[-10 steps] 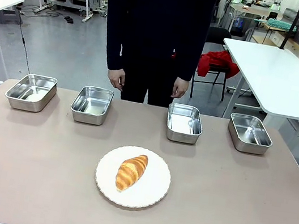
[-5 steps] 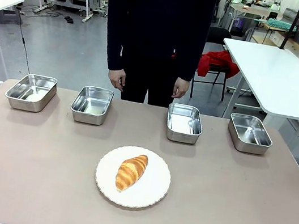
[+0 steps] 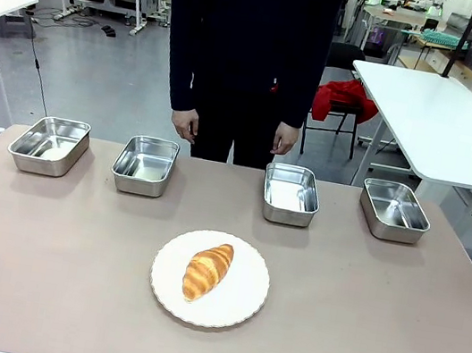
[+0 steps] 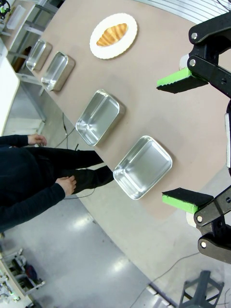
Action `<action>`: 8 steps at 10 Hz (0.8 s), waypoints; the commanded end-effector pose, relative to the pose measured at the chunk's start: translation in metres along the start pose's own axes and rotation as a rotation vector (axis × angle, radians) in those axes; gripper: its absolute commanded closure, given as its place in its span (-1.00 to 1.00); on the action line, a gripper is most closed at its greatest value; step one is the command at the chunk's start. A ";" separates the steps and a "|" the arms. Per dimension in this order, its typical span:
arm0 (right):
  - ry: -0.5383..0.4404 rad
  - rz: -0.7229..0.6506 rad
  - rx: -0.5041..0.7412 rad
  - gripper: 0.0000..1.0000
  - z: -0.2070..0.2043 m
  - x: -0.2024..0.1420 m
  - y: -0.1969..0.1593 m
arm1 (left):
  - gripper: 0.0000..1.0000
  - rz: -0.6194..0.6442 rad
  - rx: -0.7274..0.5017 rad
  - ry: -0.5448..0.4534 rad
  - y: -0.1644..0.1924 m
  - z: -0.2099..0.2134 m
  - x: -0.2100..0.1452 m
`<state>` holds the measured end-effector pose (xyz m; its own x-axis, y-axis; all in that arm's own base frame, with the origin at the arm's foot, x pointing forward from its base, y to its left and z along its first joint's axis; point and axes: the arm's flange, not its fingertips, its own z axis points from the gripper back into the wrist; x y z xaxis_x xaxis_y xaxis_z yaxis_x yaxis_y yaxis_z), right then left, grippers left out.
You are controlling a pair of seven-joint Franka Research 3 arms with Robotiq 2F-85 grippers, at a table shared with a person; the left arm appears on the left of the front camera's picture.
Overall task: Place the bread in the container.
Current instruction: Place the Butter Roll into the Airtight Container indicated by the human.
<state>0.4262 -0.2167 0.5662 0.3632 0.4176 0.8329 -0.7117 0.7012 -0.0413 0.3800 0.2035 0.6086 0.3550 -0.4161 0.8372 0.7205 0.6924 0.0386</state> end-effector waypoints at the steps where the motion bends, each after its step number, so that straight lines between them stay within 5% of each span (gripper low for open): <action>1: -0.007 0.002 0.004 -1.00 0.000 0.001 0.000 | -1.00 -0.013 -0.008 -0.002 0.001 0.001 -0.001; 8: -0.007 0.002 0.004 -1.00 0.000 0.001 0.000 | -1.00 -0.013 -0.008 -0.002 0.001 0.001 -0.001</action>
<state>0.4262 -0.2167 0.5662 0.3632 0.4176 0.8329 -0.7117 0.7012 -0.0412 0.3800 0.2035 0.6086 0.3549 -0.4161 0.8372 0.7205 0.6924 0.0386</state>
